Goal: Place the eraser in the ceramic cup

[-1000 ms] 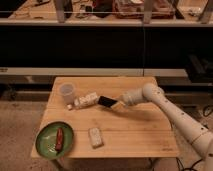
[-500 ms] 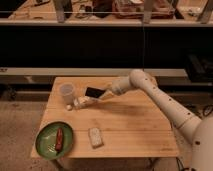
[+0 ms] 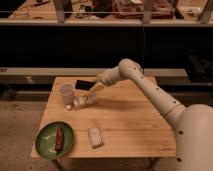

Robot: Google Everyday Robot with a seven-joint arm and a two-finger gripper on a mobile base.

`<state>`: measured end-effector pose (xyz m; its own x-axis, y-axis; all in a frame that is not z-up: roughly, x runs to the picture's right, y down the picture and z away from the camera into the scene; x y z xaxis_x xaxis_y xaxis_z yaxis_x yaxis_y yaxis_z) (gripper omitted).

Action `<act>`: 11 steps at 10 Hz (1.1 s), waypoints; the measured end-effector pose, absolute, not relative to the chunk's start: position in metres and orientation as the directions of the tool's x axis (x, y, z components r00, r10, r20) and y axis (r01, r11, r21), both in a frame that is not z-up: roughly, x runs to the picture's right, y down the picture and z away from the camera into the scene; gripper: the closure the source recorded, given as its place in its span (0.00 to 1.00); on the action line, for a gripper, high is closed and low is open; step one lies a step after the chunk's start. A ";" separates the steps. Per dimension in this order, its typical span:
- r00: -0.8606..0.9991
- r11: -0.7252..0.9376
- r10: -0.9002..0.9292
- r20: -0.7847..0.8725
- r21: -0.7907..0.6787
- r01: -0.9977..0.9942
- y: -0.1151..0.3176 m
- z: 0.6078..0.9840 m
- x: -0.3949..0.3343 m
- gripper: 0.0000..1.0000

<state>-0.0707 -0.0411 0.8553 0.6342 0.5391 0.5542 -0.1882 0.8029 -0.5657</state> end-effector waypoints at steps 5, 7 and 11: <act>0.656 0.806 0.483 0.579 -0.588 -0.075 -0.042 0.850 -0.139 1.00; 0.654 0.796 0.487 0.578 -0.603 -0.060 -0.043 0.852 -0.155 1.00; 0.656 0.785 0.488 0.576 -0.618 -0.040 -0.046 0.857 -0.181 0.90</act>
